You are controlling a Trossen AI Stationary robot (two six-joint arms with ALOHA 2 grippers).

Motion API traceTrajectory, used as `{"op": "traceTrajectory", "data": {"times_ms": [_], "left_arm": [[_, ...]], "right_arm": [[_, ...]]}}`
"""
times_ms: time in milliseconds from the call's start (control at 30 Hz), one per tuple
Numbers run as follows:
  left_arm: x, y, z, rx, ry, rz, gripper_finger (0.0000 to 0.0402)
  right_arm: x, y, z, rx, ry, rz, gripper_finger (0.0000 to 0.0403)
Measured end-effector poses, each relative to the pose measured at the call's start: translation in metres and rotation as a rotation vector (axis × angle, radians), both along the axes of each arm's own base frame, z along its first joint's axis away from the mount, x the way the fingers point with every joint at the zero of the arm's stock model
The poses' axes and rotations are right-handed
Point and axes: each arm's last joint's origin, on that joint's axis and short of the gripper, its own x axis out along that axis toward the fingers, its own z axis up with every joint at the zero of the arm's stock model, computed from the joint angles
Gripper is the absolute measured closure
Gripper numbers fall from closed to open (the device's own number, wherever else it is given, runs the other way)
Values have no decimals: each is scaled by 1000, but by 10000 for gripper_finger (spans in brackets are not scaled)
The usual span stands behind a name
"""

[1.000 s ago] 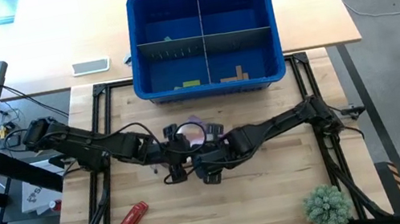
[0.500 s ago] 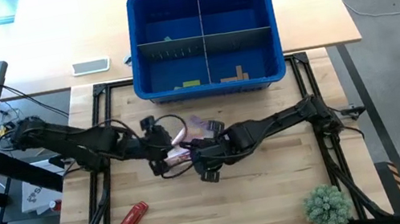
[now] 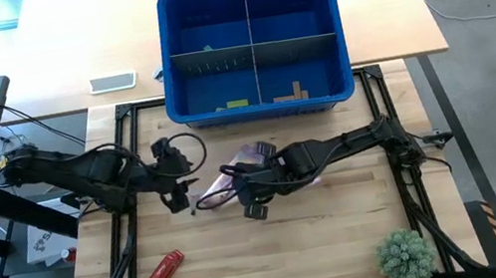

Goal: Sort blocks

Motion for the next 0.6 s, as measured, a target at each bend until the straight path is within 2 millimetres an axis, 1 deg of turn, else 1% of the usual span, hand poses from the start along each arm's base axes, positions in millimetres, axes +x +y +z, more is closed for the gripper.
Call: {"op": "traceTrajectory", "data": {"times_ms": [200,467,600], "left_arm": [[-8,3,3,-1,-8,29,222],[-8,2,2,-22,-2,26,222],[-10,3,1,-48,-1,75,222]], "right_arm": [[0,-1,0,13,0,-3,403],[0,-1,0,14,-2,-5,403],[0,-1,0,16,-3,-9,403]]}}
